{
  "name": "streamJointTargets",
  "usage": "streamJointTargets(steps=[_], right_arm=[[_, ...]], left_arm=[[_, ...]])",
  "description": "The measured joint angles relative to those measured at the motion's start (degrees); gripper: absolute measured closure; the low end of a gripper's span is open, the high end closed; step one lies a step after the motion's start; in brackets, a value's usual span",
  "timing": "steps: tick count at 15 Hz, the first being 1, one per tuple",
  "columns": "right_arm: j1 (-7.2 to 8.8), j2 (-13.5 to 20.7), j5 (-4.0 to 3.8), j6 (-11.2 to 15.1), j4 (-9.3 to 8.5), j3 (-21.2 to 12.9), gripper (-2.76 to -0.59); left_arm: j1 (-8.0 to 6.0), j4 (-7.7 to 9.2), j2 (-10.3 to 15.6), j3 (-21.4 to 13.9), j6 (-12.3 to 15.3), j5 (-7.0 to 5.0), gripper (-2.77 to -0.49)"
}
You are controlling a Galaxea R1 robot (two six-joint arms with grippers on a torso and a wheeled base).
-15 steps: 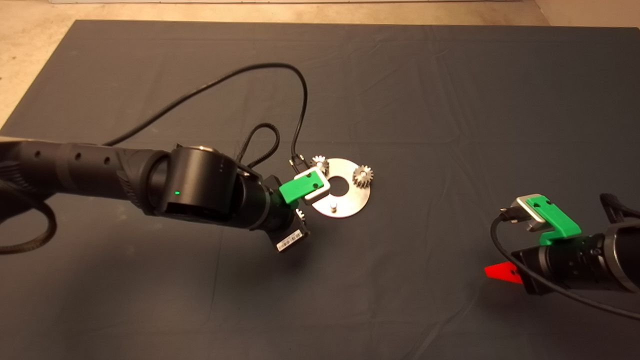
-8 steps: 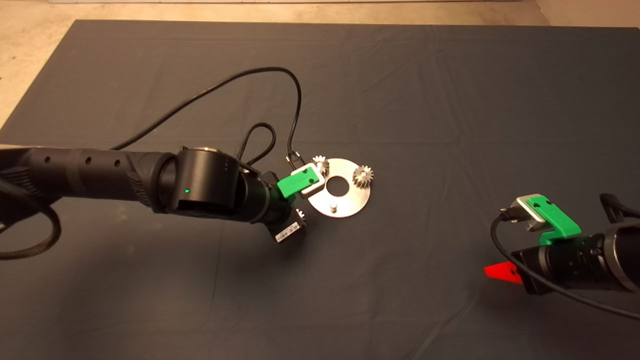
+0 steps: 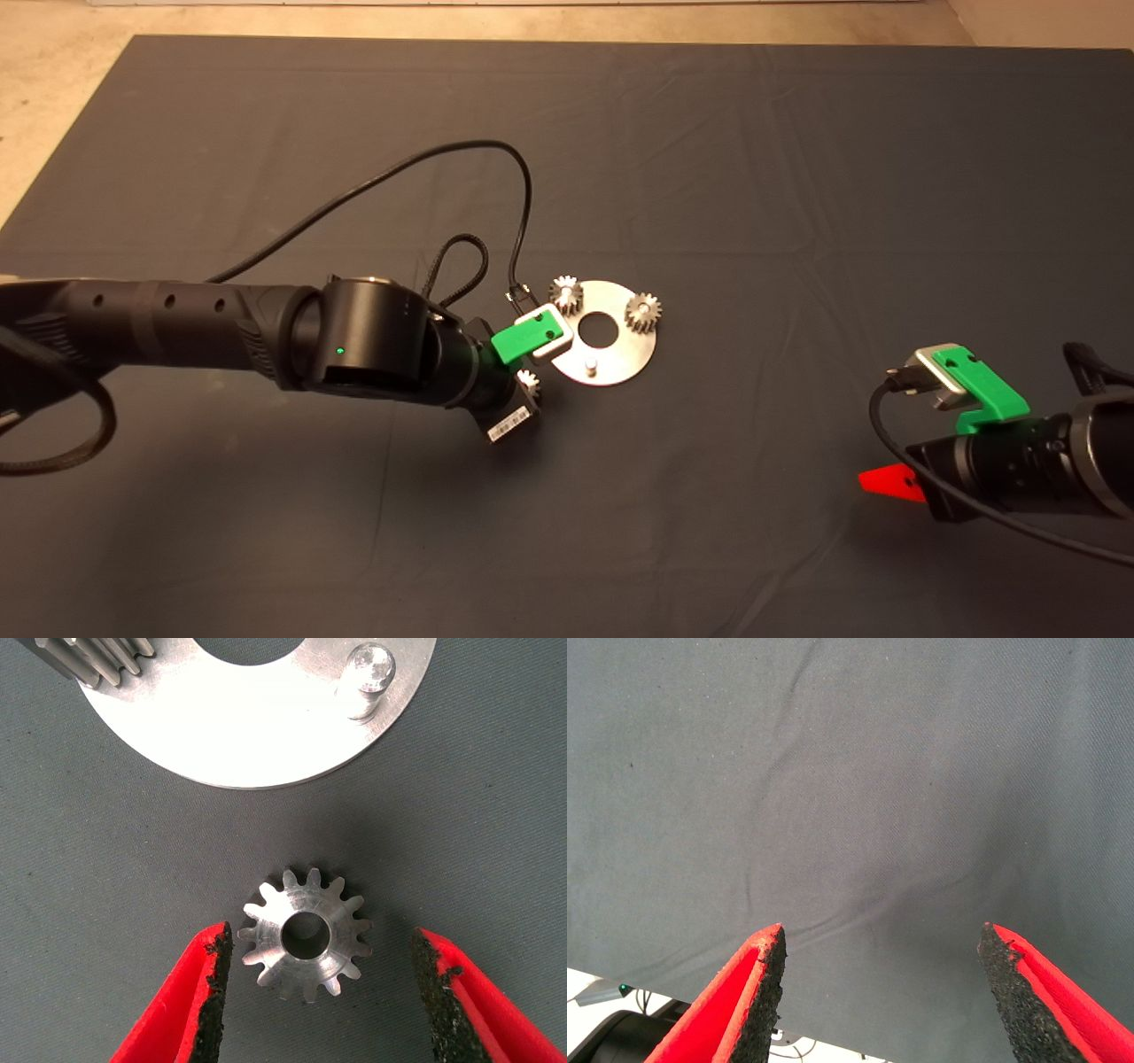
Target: Install three planetary gears onto the carrier pins
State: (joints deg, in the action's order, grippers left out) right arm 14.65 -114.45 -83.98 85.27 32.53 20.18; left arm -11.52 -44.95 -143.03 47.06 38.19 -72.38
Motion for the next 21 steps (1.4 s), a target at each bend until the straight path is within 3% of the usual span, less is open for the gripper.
streamJointTargets(steps=[4,5,8,10,14,21], right_arm=[[0.0,0.0,0.0,0.0,-0.01,0.0,-1.61],[0.0,0.0,0.02,0.0,0.0,0.0,-1.61],[0.0,0.0,0.02,0.0,0.0,0.0,-1.61],[0.0,0.0,0.02,0.0,-0.01,0.0,-1.61],[0.0,0.0,0.02,0.0,0.0,0.0,-1.61],[0.0,0.0,0.02,0.0,-0.01,0.0,-1.61]], left_arm=[[0.09,-0.37,0.0,0.0,0.0,0.02,-1.33],[0.09,-0.37,0.0,0.1,0.0,0.05,-1.44],[0.09,-0.41,0.0,0.5,0.0,1.66,-1.47],[0.11,-0.41,0.0,0.7,0.0,1.87,-1.47],[1.82,-1.49,0.0,1.4,-0.1,2.1,-1.47],[2.11,-2.61,0.0,1.6,-0.1,3.04,-1.47]])
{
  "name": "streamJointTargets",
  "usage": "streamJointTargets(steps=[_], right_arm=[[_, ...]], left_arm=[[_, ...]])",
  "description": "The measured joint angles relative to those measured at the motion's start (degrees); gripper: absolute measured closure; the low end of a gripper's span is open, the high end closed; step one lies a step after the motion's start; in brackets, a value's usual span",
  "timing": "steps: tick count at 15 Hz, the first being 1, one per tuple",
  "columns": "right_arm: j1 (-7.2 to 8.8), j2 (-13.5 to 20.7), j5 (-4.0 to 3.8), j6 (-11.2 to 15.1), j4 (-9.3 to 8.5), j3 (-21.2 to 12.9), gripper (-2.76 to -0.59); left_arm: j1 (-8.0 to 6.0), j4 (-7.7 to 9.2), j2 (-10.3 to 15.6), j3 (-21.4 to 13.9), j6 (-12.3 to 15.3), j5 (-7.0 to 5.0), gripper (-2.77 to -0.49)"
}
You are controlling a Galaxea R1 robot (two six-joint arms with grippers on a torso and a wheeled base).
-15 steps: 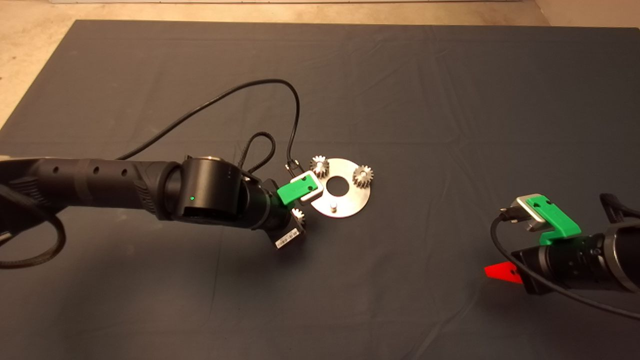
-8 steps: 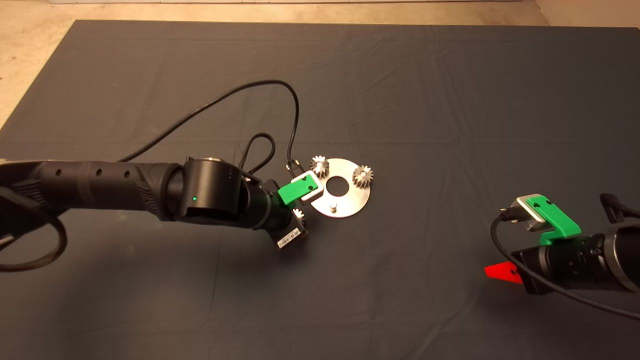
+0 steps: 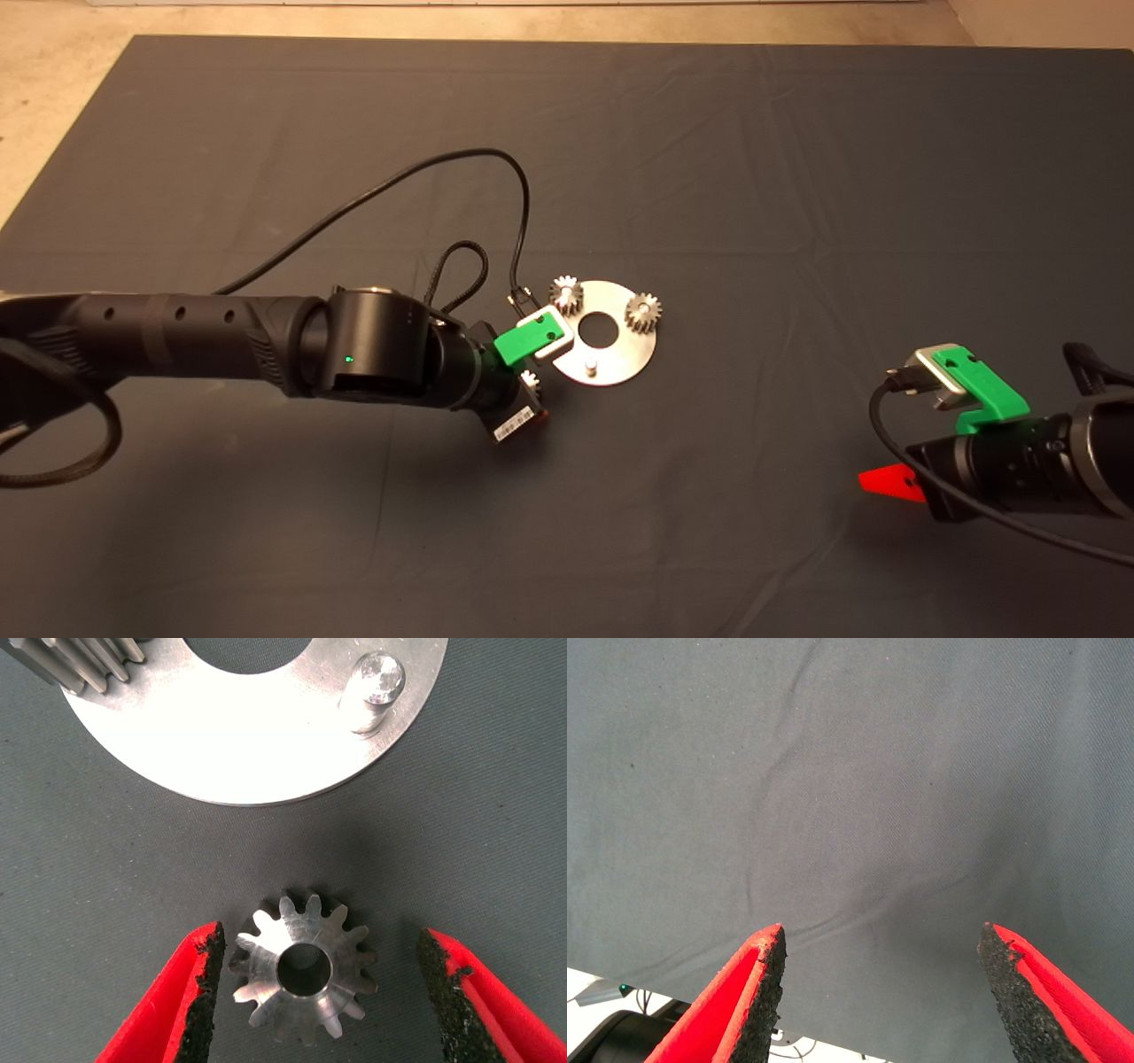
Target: Install three planetary gears onto the carrier pins
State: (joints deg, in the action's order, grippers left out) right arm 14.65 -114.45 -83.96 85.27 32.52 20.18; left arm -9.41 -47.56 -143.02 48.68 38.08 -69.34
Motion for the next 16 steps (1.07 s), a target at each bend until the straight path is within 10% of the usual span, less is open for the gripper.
streamJointTargets(steps=[16], right_arm=[[0.0,0.0,0.0,0.0,0.01,0.0,-1.61]], left_arm=[[2.27,-2.38,0.4,0.8,0.0,0.62,-1.43]])
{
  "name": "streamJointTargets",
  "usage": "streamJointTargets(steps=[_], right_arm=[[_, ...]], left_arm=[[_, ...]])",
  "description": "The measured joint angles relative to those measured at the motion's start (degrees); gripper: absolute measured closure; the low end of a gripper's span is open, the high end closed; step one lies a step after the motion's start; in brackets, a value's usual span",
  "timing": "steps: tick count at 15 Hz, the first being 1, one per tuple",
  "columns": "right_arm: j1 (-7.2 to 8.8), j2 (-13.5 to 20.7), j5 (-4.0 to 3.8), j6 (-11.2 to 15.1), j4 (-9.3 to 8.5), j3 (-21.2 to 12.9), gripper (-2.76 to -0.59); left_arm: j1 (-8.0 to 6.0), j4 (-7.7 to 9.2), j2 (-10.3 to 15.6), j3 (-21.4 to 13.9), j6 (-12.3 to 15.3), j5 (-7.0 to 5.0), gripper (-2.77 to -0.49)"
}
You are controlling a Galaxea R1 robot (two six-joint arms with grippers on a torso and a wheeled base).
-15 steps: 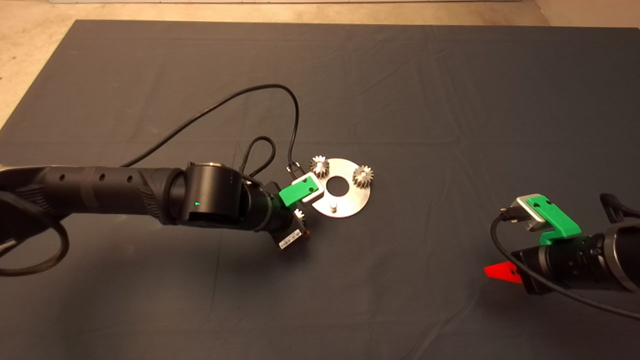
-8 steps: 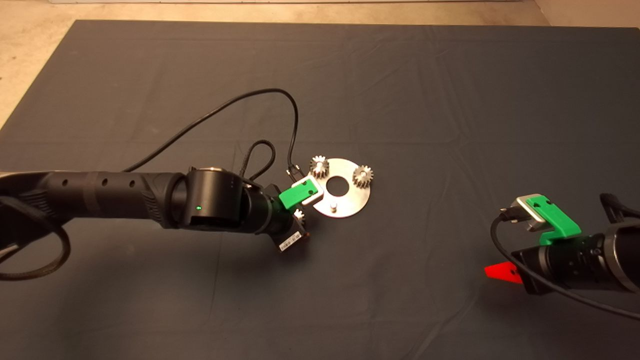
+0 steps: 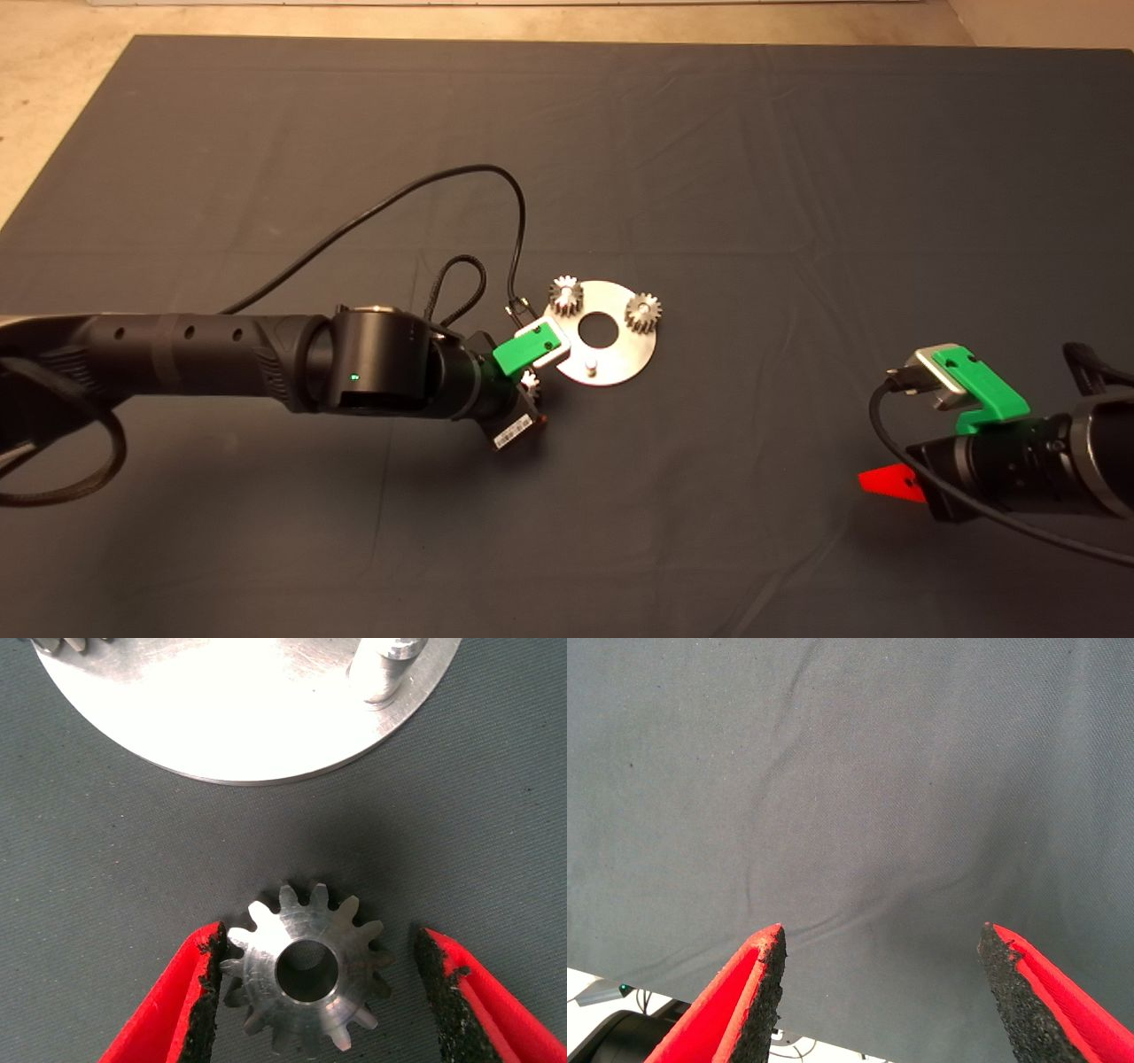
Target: Install three planetary gears onto the carrier pins
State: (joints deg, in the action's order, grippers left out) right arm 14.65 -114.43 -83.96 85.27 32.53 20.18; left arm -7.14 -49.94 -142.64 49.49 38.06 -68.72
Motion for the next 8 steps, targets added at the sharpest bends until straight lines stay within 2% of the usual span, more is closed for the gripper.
streamJointTargets(steps=[3,8], right_arm=[[0.01,0.0,-0.02,0.0,-0.01,0.0,-1.61],[0.61,0.0,0.0,0.0,-0.03,0.0,-1.61]], left_arm=[[0.01,0.0,0.9,0.0,0.0,1.81,-1.35],[0.01,-0.02,0.9,0.0,0.0,2.16,-1.26]])
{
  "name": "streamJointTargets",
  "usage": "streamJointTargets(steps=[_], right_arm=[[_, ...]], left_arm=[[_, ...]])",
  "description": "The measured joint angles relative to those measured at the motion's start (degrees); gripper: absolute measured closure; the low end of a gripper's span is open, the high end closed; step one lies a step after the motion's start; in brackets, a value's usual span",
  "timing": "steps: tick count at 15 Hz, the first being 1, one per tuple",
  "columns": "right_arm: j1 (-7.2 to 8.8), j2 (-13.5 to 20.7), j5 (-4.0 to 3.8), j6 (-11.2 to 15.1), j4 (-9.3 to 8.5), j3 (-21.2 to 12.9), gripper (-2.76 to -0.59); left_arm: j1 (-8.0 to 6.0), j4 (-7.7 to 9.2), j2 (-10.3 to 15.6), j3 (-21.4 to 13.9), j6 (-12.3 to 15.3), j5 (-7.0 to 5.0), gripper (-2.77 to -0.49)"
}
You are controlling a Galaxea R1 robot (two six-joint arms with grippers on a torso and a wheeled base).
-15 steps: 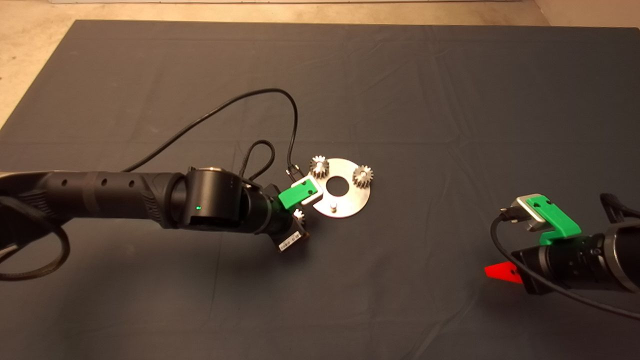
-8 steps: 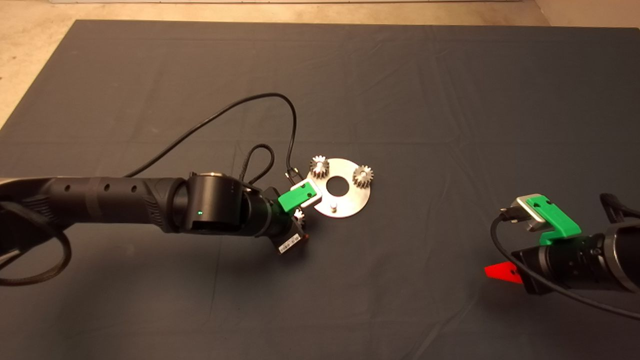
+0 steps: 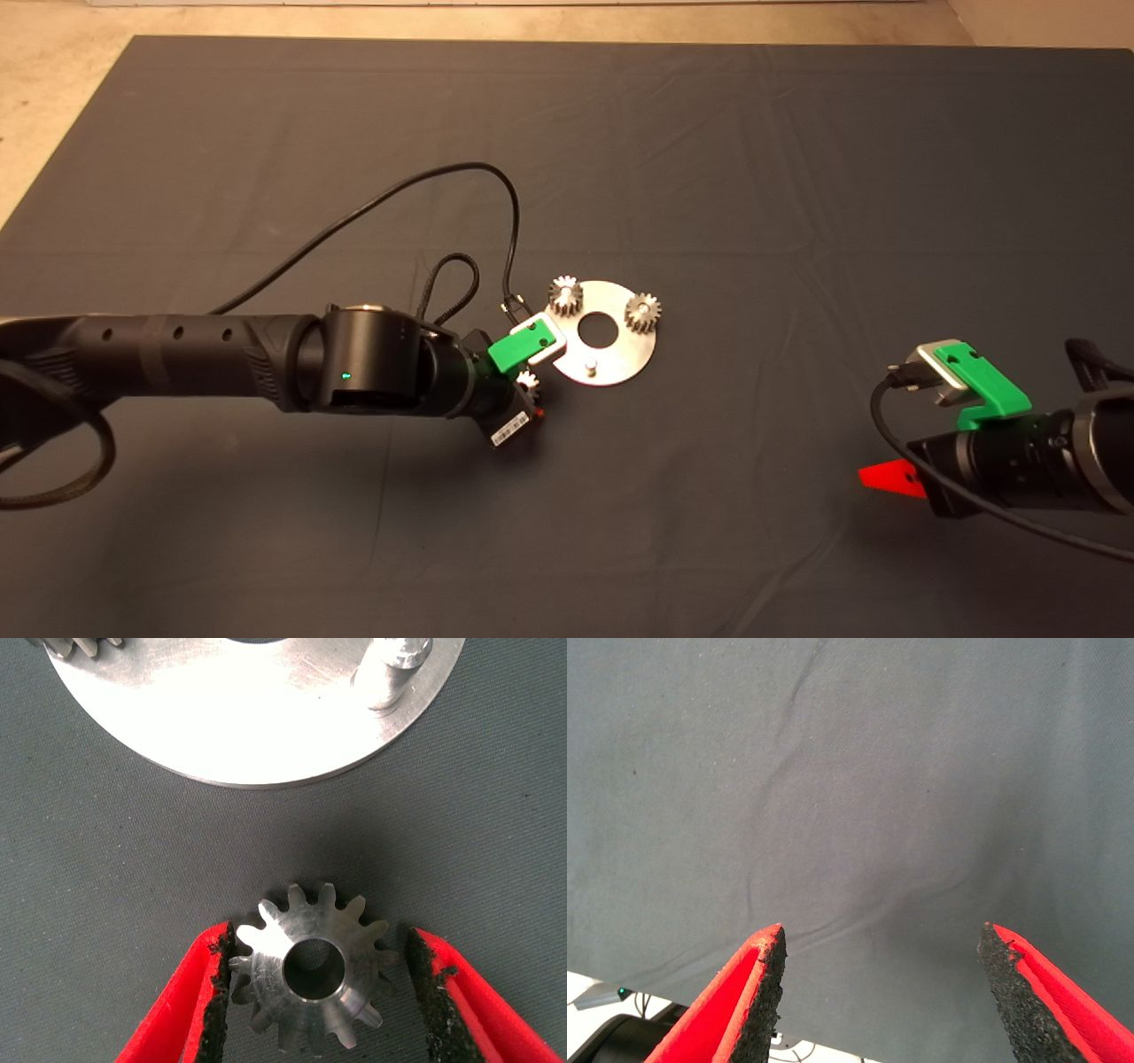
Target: Install three planetary gears onto the carrier pins
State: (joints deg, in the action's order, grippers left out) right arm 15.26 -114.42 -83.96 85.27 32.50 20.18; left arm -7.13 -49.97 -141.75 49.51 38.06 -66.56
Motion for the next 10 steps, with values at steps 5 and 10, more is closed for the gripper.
streamJointTargets(steps=[5,10], right_arm=[[0.17,0.0,0.0,0.0,-0.01,0.0,-1.61],[0.17,0.0,0.0,0.0,-0.15,0.0,-1.61]], left_arm=[[0.0,-0.24,0.0,0.0,0.0,0.0,-1.04],[0.0,-0.24,0.0,0.0,0.0,0.02,-0.95]])
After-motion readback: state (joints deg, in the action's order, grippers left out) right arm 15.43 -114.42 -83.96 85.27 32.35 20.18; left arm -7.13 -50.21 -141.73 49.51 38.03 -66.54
